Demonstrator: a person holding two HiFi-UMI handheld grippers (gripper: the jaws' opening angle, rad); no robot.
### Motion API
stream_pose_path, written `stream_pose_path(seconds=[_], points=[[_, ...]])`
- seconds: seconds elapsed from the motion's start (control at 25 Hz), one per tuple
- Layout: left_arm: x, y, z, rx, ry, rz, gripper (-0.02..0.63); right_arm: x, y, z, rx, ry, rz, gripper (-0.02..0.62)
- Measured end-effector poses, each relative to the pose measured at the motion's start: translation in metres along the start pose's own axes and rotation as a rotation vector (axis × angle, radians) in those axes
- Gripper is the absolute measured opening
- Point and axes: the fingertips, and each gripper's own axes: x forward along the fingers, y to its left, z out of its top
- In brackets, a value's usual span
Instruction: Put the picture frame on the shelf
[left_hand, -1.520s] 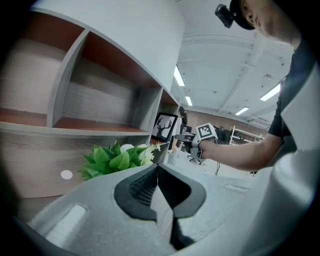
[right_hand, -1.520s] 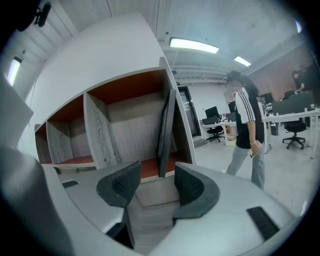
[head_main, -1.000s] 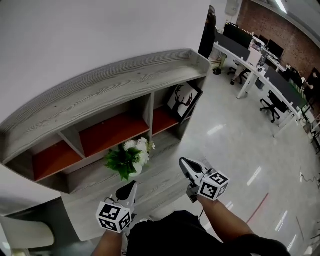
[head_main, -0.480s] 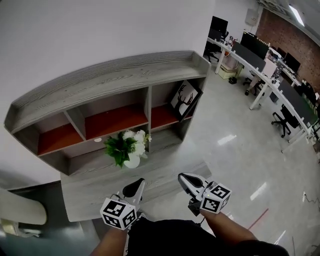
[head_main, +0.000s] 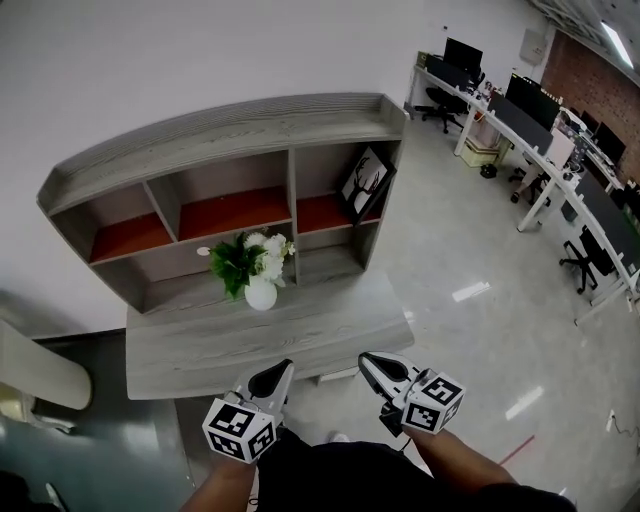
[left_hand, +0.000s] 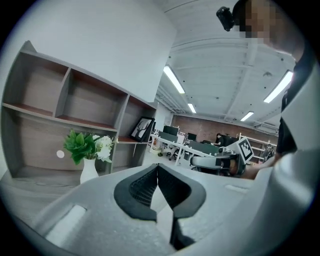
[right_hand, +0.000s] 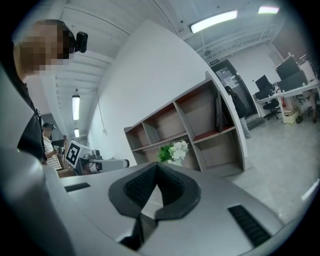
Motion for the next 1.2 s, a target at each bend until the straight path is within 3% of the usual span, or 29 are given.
stream_pose_path(seconds=[0.32,0.48,1.2], points=[[-0.031,-0.034,-0.015,-0.01,-0.02,0.07,0.009,-0.032,0.011,-0.012,-0.006,0.016,0.041,0.015],[-0.034,-0.043,-0.027,-0.01,0.022,0.044,0.011,-0.038,0.021,-0.011,0.004,-0.004,0.043,0.014],[-0.067,-0.011,-0.009,0.027,0.024,-0.038,0.009,-0.007,0.079,-0.015,0.011,-0.042,-0.007,0.014]])
